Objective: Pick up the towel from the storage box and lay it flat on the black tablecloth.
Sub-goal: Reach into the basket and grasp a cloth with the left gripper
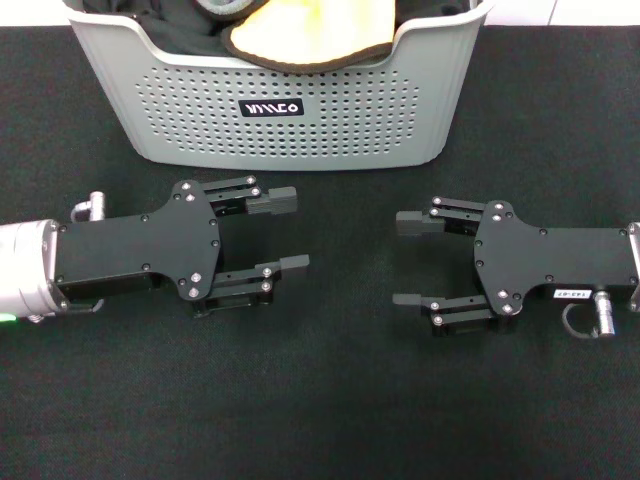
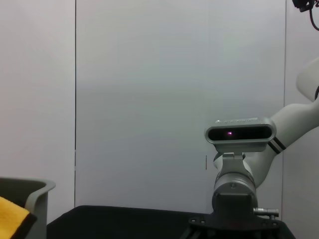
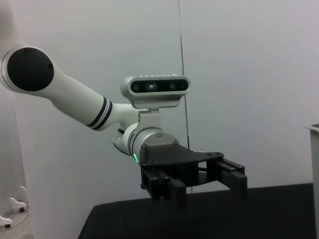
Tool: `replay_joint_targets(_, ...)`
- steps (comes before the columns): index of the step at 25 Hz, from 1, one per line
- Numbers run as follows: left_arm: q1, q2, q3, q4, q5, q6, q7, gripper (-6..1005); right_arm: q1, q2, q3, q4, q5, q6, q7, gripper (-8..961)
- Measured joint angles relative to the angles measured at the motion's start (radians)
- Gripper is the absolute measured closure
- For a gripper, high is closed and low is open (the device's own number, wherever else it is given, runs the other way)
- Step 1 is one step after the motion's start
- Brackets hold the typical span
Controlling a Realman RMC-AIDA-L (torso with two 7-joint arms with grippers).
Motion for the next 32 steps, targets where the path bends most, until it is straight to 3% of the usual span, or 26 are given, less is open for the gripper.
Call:
replay_joint_targets(15, 0.004, -0.008, 0.000, -0.003, -0.002, -0.013, 0.000, 351, -0.012, -0.001, 0.000, -0.007, 0.000, 0.000, -0.003, 121)
replay_joint_targets(20, 0.006, -0.010, 0.001, 0.039, -0.107, -0.010, -0.096, 351, -0.012, -0.006, 0.000, 0.000, 0.000, -0.005, -0.005, 122)
replay_joint_targets(23, 0.009, -0.006, 0.000, 0.182, -0.234, -0.003, -0.287, 351, -0.012, -0.009, 0.000, 0.002, 0.000, -0.014, -0.005, 122)
replay_joint_targets(24, 0.010, -0.005, 0.000, 0.289, -0.286, -0.004, -0.370, 351, -0.012, -0.008, 0.000, 0.002, 0.000, -0.018, -0.005, 122)
replay_joint_targets(27, 0.006, -0.008, 0.000, 0.464, -0.316, -0.046, -0.456, 351, -0.019, -0.004, 0.000, 0.004, 0.000, -0.038, -0.007, 122)
replay_joint_targets(30, -0.022, -0.010, -0.002, 0.682, -0.258, -0.239, -0.583, 351, -0.038, 0.002, 0.000, 0.005, 0.000, -0.053, -0.013, 121)
replay_joint_targets(32, -0.050, -0.010, -0.002, 0.765, -0.178, -0.361, -0.641, 351, -0.054, 0.007, 0.000, 0.005, -0.001, -0.057, -0.017, 121)
